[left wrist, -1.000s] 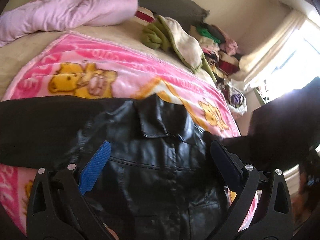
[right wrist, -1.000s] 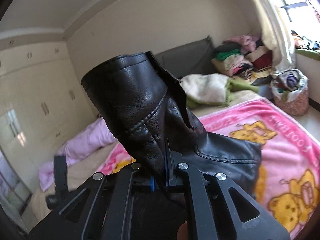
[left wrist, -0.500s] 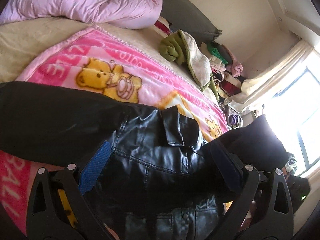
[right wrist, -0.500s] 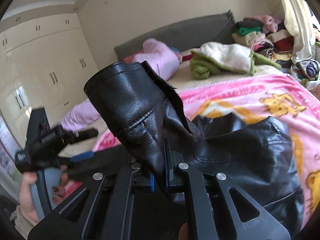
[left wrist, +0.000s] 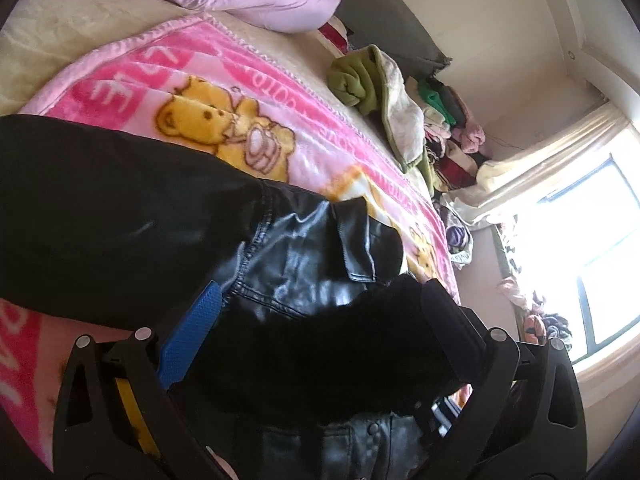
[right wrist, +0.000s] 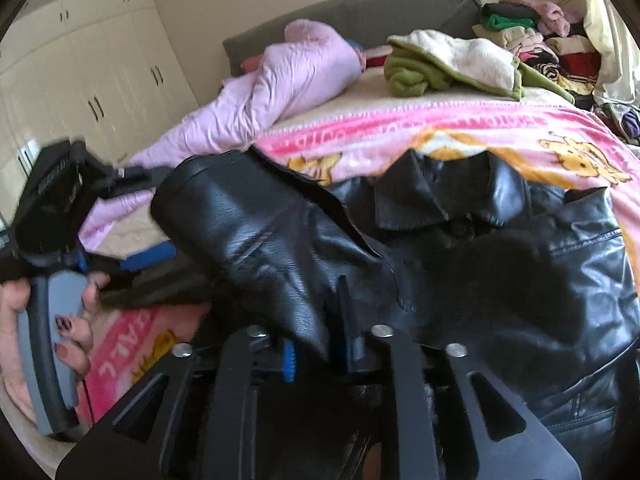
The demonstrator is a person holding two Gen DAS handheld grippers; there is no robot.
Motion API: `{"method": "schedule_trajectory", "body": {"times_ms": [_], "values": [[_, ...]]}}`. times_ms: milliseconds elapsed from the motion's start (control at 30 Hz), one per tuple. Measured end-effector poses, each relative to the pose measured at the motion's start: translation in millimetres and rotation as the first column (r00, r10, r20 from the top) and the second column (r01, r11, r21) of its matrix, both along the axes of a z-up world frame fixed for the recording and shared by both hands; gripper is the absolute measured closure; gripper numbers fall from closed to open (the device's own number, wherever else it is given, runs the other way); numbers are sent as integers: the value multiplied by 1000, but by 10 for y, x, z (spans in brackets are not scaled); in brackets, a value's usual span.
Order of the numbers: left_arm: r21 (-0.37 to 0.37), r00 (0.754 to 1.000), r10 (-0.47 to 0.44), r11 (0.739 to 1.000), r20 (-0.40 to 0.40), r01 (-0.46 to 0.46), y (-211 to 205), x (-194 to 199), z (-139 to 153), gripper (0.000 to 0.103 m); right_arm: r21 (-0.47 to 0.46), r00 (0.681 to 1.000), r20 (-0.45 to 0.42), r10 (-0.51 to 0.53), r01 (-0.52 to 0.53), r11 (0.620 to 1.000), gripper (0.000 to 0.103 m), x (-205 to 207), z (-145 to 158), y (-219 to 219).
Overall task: Fold large clothes
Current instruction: 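Carry the held sleeve across the jacket body and open the right tool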
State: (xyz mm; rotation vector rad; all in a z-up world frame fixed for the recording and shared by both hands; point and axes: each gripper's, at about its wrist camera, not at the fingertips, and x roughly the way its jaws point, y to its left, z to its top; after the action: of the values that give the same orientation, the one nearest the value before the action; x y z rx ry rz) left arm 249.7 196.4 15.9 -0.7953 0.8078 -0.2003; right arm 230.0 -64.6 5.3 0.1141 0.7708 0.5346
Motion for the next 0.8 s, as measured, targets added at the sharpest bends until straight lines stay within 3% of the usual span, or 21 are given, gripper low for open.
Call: {"method": "schedule_trajectory", "body": {"times_ms": [33, 167, 233, 400, 800], "values": [[-6, 1000, -4, 1000, -2, 4, 7, -2, -13, 9, 0, 1000, -1, 10, -10, 1000, 53, -18, -38, 20], [12, 1000, -17, 1000, -15, 17, 12, -17, -49, 9, 29, 998, -35, 46, -45, 999, 42, -77, -143, -1], [39, 999, -22, 999, -38, 24, -2, -25, -90, 9, 30, 997, -49, 61, -59, 998, 29, -118, -180, -74], [82, 994, -54, 995, -100, 62, -131, -5, -244, 9, 53, 998, -45, 31, -29, 998, 20, -186, -157, -516], [205, 970, -109, 966, -219, 155, -618, 63, -529, 9, -11, 979, -15, -206, 206, 979, 20, 83, -76, -1671]]}}
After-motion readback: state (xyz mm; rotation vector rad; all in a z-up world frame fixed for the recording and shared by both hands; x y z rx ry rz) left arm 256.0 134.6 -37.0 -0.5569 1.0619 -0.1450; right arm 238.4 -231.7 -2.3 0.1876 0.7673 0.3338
